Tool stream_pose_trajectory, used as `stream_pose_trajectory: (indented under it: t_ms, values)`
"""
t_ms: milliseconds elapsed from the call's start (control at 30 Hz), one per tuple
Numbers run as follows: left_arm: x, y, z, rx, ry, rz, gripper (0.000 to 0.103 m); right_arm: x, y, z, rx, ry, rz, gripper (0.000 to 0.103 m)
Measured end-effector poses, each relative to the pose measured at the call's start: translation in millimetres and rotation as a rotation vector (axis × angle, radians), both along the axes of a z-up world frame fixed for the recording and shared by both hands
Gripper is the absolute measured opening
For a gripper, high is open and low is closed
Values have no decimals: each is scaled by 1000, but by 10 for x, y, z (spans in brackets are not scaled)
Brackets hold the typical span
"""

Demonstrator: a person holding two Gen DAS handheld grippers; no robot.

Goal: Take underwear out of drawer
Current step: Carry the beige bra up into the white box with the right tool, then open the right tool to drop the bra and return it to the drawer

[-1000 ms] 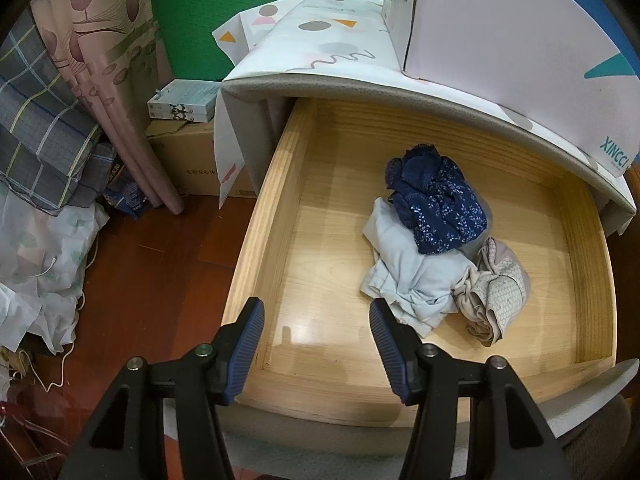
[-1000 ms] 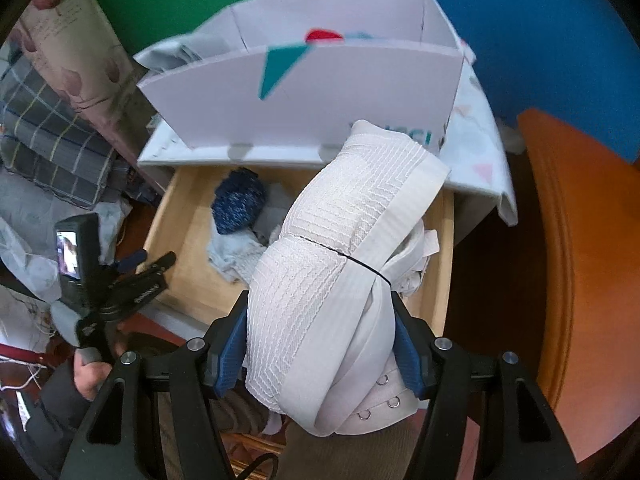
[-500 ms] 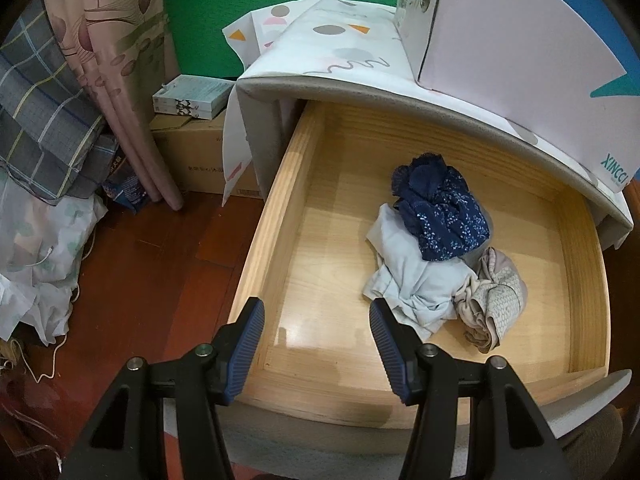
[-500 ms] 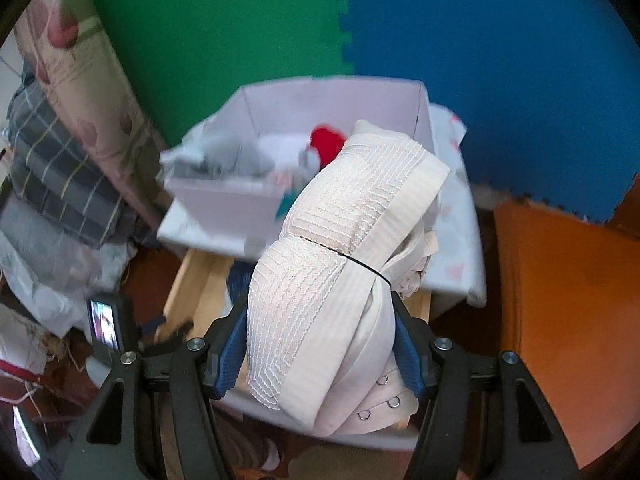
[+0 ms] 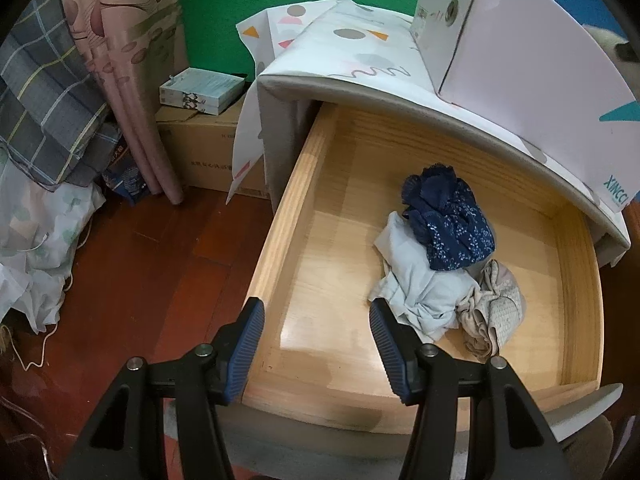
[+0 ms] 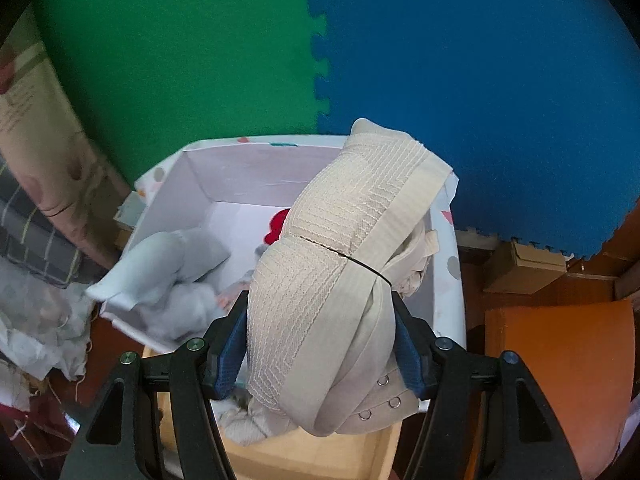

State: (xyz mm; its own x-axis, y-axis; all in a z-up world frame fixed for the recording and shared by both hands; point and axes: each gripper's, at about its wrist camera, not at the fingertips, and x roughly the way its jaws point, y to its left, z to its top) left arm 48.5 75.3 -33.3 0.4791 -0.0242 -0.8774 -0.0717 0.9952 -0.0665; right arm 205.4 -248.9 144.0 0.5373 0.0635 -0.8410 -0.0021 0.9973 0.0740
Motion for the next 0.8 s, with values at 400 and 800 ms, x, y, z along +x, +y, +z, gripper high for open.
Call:
stream_pose_trajectory:
  t_ms: [400,800]
  values:
    - [11,3,-11,-3,-8,-17,56,528,49,-533,-50,74,-19,68]
    - [19,19,-2,-9,-11,-2,56,-222,15,-169,-7,-37,33,80]
